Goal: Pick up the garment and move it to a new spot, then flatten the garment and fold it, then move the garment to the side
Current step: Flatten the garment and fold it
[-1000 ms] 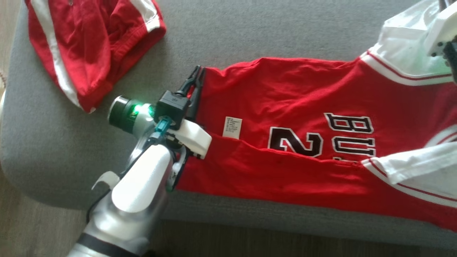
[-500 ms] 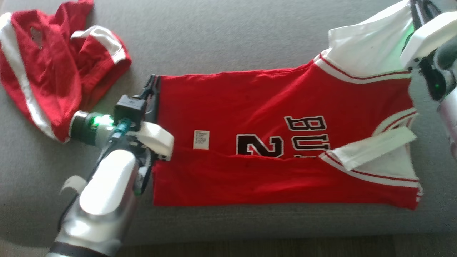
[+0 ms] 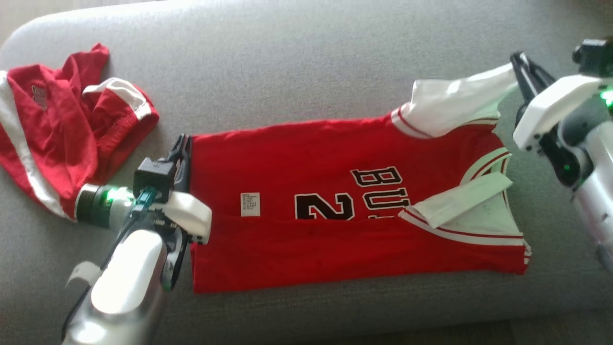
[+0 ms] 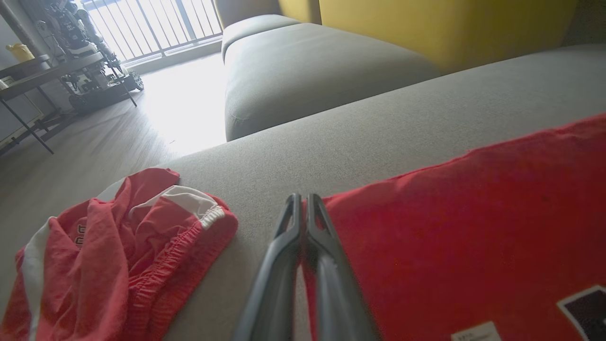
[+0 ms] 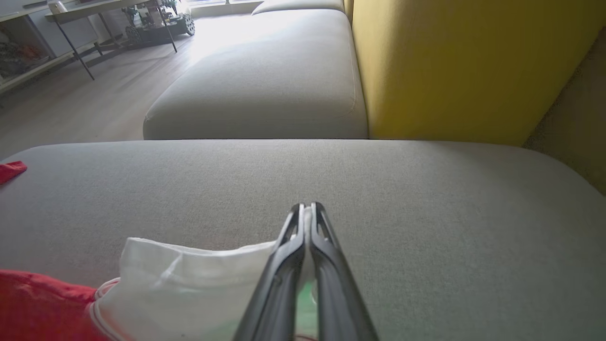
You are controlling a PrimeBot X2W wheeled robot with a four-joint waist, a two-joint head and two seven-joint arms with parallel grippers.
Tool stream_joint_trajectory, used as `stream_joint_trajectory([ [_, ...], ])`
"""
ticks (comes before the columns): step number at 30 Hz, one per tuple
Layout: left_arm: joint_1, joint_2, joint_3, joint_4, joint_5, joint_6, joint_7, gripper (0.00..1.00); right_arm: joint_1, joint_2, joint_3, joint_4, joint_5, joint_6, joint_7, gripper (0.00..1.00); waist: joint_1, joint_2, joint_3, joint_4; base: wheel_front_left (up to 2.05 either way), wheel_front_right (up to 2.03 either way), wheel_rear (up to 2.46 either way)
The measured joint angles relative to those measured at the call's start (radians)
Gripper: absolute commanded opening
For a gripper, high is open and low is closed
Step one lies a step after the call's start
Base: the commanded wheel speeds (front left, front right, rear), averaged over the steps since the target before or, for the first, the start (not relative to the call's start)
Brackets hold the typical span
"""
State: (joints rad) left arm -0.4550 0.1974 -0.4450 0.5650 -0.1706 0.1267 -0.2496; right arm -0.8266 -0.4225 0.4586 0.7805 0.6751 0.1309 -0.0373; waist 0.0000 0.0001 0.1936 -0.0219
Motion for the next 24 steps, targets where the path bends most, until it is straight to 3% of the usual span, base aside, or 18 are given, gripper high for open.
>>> stream_joint_trajectory([
  [18, 0.113, 0.068, -0.062, -0.026, -0.006, -0.005, 0.038, 0.0, 0.266, -0.061, -0.058, -0.307, 0.074, 0.0, 0.345, 0.0, 0.0, 0.0, -0.075, -0.026, 0.0, 0.0, 0.0],
  [24, 0.128, 0.099, -0.098, -0.049, 0.012, -0.031, 0.078, 0.0, 0.329, -0.071, -0.095, -0.396, 0.076, 0.0, 0.452, 0.0, 0.0, 0.0, -0.077, -0.031, 0.0, 0.0, 0.0],
])
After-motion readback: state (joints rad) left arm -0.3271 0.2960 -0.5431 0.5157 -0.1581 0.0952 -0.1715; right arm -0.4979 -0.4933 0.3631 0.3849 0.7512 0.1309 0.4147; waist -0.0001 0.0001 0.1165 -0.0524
